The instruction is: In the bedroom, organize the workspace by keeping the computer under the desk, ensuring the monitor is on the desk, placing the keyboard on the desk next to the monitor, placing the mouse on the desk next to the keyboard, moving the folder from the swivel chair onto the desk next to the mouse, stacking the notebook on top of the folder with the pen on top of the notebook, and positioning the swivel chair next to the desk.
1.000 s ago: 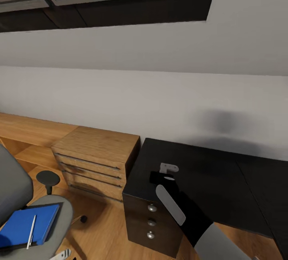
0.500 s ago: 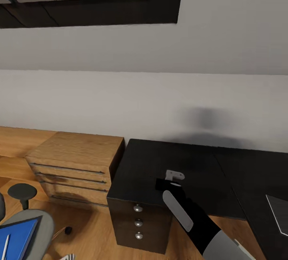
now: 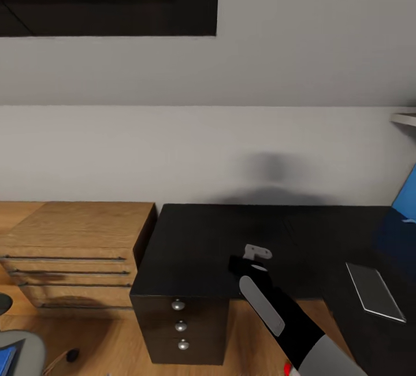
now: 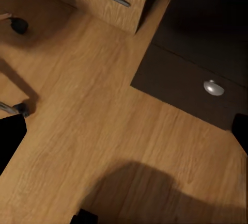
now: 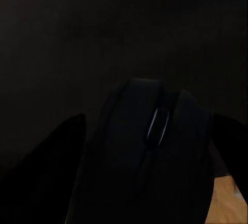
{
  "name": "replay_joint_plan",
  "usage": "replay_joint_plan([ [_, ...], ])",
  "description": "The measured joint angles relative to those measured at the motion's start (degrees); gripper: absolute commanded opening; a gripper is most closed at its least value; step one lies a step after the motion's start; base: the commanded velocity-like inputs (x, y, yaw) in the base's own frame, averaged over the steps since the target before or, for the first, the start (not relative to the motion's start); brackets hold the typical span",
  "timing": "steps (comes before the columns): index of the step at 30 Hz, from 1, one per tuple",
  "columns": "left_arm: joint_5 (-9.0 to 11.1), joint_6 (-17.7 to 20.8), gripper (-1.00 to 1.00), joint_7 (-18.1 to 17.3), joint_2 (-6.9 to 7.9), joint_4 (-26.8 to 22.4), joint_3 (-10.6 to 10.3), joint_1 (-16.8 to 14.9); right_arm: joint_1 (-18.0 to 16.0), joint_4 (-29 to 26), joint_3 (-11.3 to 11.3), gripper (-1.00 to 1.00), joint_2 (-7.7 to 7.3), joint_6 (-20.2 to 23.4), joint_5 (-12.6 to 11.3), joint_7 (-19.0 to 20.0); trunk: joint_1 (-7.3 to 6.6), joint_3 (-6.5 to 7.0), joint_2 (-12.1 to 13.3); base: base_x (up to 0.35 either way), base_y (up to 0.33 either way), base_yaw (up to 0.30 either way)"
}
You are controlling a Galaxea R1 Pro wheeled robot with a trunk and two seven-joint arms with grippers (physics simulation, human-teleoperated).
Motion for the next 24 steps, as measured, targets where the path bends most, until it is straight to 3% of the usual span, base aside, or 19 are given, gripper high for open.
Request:
replay_joint_plan([
  [9,0.01,-0.03,1.00,0.11,0.00,0.06,-0.03,0.00,0.04,0.08,-0.68,-1.00,-0.40,-1.06,-0.74,-0.06,0.00,0.18,0.00,0.000,0.000,-0.289],
  [14,0.01,0.02,1.00,0.15,0.00,0.26,-0.08,0.00,0.04,1.62,-2.29,-1.00,-0.66,-3.49,-0.87,-0.08,0.00,0.28,0.00,0.000,0.000,-0.289],
  [24,0.01,0.11,1.00,0.17,0.00,1.63,-0.18,0.00,0.19,2.27,-2.44,-1.00,-0.40,-4.44,-0.95,-0.07,0.00,0.48,0.00,0.000,0.000,-0.289],
])
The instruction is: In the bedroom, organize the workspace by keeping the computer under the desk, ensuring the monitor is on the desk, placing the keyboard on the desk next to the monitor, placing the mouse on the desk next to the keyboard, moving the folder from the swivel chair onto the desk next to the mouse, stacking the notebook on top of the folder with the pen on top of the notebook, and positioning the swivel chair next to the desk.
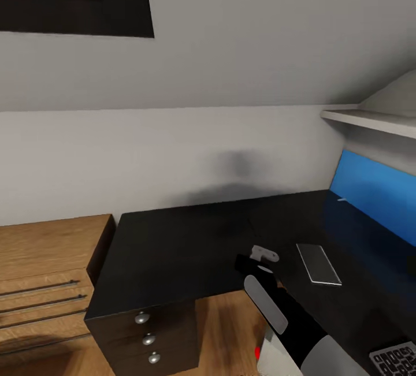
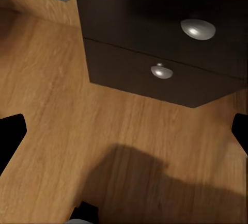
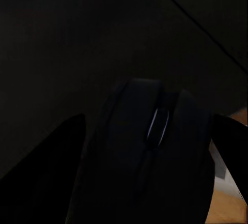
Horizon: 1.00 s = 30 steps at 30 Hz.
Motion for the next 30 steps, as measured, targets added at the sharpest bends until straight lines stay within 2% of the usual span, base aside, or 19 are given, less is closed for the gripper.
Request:
replay_joint_plan([
  [14,0.00,0.02,1.00,0.03,-0.04,0.08,0.06,0.00,0.02,0.26,-0.65,-1.00,-0.25,-0.09,-0.03,0.18,0.00,0.29,0.00,0.000,0.000,-0.289],
  [19,0.00,0.02,1.00,0.03,-0.05,0.72,0.00,0.01,0.01,0.63,-5.36,-1.00,-0.47,-0.04,0.14,0.64,0.00,0.36,0.00,0.000,0.000,-0.147],
  [25,0.01,-0.02,1.00,0.04,-0.05,1.16,-0.03,0.01,0.01,0.98,-6.97,-1.00,-2.31,0.08,0.20,0.72,0.00,0.37,0.00,0.000,0.000,-0.008],
  [30,0.01,-0.04,1.00,0.04,-0.08,1.20,-0.03,0.02,-0.04,1.96,-13.32,-1.00,-4.69,0.52,0.28,2.06,0.00,0.37,0.00,0.000,0.000,0.000],
])
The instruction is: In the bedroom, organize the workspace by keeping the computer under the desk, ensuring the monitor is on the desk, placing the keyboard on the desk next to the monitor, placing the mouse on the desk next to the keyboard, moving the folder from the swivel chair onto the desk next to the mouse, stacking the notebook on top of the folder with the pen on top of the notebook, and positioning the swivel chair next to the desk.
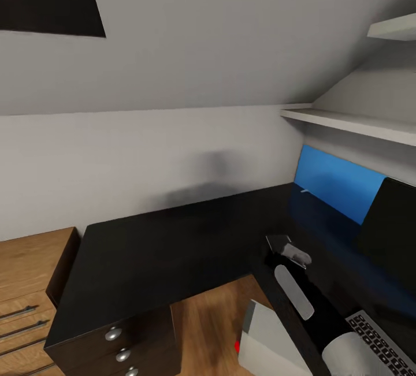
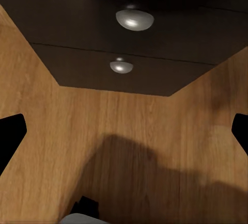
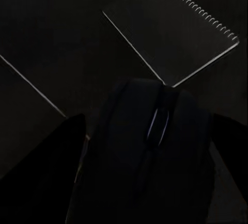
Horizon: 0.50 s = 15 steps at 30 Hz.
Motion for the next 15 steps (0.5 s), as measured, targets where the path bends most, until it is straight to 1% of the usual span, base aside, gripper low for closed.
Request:
replay_joint_plan([
  [2,0.00,0.00,1.00,-0.04,0.00,0.00,0.00,0.00,-0.09,2.34,-1.93,-1.00,-1.66,0.11,0.00,2.02,0.00,0.00,0.00,0.000,0.000,0.000],
  [3,0.00,0.00,1.00,-0.06,0.00,0.01,0.00,0.00,-0.14,3.36,-2.30,-1.00,-2.15,0.10,-0.07,2.74,0.00,0.00,0.00,0.000,0.000,0.000],
  [4,0.00,-0.01,1.00,-0.06,0.00,0.01,0.00,0.00,-0.16,3.86,-2.45,-1.00,-2.34,0.08,-0.09,3.02,0.00,0.00,0.00,0.000,0.000,0.000],
  [6,0.00,-0.01,1.00,-0.08,0.00,0.01,0.00,0.00,-0.22,5.84,-3.95,-1.00,-2.83,-0.07,-0.08,3.71,0.00,0.00,0.00,0.000,0.000,0.000],
  [8,0.00,0.00,1.00,-0.08,0.00,0.01,0.00,0.00,-0.23,7.13,-7.65,-1.00,-2.90,-0.22,-0.06,3.95,0.00,0.00,0.00,0.000,0.000,0.000],
  [9,0.00,0.00,1.00,-0.09,0.00,0.01,0.00,0.00,-0.23,7.43,-8.46,-1.00,-2.89,-0.26,-0.08,3.97,0.00,0.00,0.00,0.000,0.000,0.000],
  [13,0.00,-0.01,1.00,-0.09,-0.03,0.06,0.00,0.00,-0.26,9.04,-14.27,-1.00,-2.90,-0.49,-0.07,3.93,0.00,0.00,0.00,0.000,0.000,0.000],
  [14,0.00,-0.02,1.00,-0.09,-0.03,0.08,0.01,0.00,-0.30,9.43,-18.12,-1.00,-2.77,-0.60,0.00,3.50,0.00,0.00,0.00,0.000,0.000,0.000],
  [15,-0.01,-0.02,1.00,-0.09,-0.04,0.09,0.02,0.00,-0.28,9.46,-18.49,-1.00,-2.75,-0.64,-0.11,3.48,0.00,0.00,0.00,0.000,0.000,0.000],
])
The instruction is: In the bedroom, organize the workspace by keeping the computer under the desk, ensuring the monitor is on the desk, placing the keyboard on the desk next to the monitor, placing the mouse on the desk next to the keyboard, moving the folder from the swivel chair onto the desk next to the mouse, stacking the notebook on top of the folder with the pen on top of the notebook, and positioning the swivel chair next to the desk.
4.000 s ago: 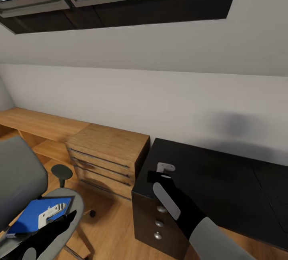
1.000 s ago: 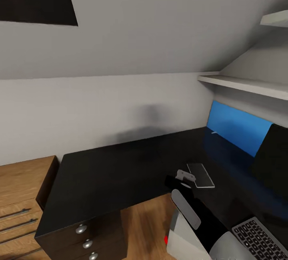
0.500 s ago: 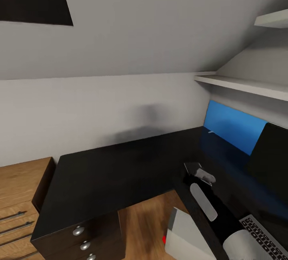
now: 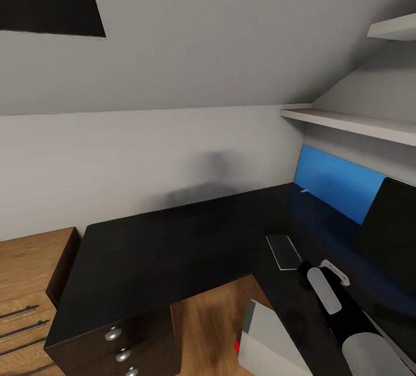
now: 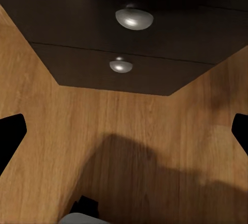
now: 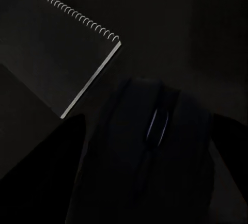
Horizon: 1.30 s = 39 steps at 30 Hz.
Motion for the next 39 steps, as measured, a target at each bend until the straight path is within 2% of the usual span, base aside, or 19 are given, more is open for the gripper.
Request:
replay_joint_plan([
  [5,0.00,0.00,1.00,0.00,-0.20,0.00,-0.01,0.00,0.02,0.06,-1.03,-1.00,0.13,-0.01,-0.02,-0.07,0.00,0.00,0.00,0.000,0.000,0.000],
  [12,0.00,0.00,1.00,0.00,-0.40,0.00,-0.02,0.00,0.01,0.06,-1.01,-1.00,0.15,-0.02,-0.03,-0.94,0.00,0.00,0.00,0.000,0.000,-0.011],
  [25,0.00,0.00,1.00,0.00,-0.73,0.10,-0.02,-0.01,0.00,0.05,-0.85,-1.00,0.28,-1.29,-0.03,-1.05,0.00,0.00,0.00,0.000,0.000,-0.145],
  [35,0.00,-0.05,1.00,-0.09,-0.68,0.09,-0.02,0.00,-0.04,0.09,-0.75,-1.00,0.30,-1.35,0.05,-1.00,0.00,0.00,0.00,0.000,0.000,-0.014],
  [39,0.07,-0.08,1.00,-0.18,-0.67,0.02,0.05,0.00,-0.03,1.80,-0.52,-1.00,0.31,-1.38,0.36,-1.03,0.00,0.00,0.00,0.000,0.000,0.000],
])
